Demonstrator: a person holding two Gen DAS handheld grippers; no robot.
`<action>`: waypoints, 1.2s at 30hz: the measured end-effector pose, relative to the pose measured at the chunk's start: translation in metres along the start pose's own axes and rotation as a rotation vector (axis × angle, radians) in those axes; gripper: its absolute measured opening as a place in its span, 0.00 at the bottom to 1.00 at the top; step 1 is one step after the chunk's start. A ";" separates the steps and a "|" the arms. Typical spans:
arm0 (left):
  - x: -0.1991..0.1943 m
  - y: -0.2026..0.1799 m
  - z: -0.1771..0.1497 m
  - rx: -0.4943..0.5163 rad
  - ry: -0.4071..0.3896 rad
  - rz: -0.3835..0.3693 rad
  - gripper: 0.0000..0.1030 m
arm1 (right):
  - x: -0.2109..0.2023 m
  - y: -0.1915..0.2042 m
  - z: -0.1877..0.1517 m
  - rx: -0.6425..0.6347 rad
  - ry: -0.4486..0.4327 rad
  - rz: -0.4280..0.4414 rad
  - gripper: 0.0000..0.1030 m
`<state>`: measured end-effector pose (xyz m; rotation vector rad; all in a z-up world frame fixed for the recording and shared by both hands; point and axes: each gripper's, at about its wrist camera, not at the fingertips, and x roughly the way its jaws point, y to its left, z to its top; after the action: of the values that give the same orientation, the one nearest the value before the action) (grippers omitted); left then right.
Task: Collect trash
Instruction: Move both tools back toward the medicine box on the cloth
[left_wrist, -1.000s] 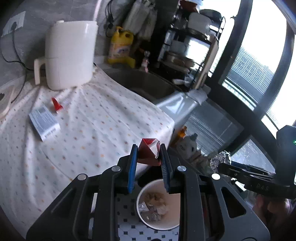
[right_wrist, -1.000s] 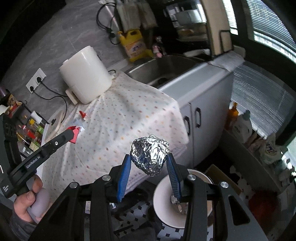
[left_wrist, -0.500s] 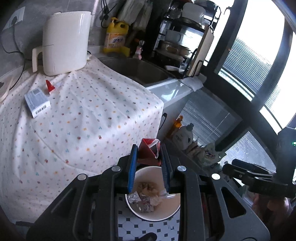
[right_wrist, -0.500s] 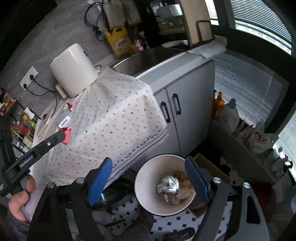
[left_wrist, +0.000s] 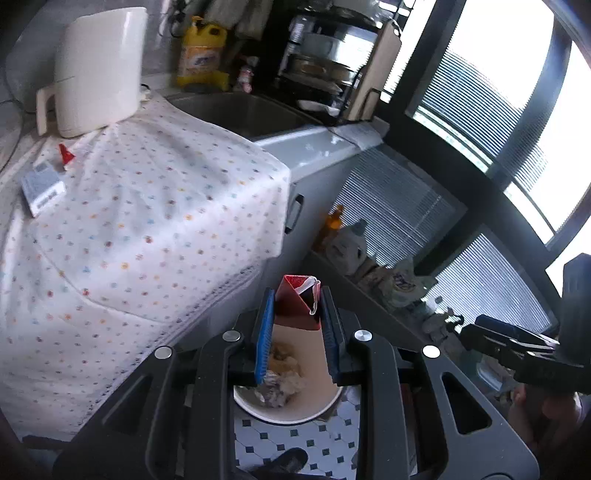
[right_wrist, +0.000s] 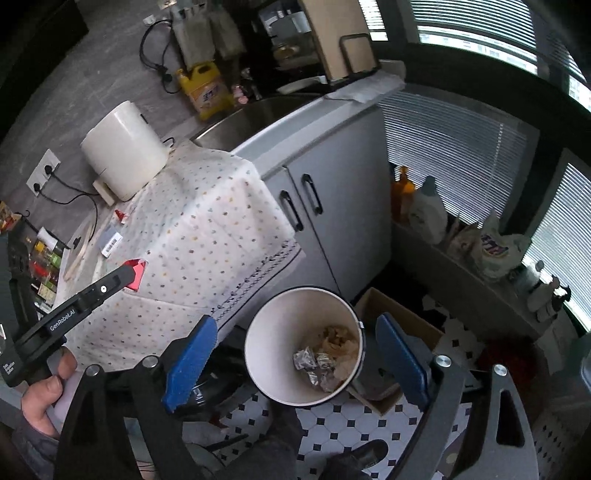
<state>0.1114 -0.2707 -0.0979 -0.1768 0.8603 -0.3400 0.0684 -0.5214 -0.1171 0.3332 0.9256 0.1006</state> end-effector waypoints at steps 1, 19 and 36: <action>0.003 -0.004 -0.001 0.004 0.007 -0.009 0.24 | -0.001 -0.002 0.000 0.004 -0.002 -0.003 0.83; -0.019 0.030 0.021 -0.048 -0.072 0.055 0.94 | 0.002 0.014 0.014 0.011 -0.041 0.001 0.88; -0.072 0.141 0.037 -0.176 -0.134 0.236 0.94 | 0.052 0.132 0.046 -0.130 -0.015 0.103 0.92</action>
<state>0.1274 -0.1125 -0.0632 -0.2560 0.7685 -0.0301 0.1441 -0.3963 -0.0888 0.2609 0.8821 0.2515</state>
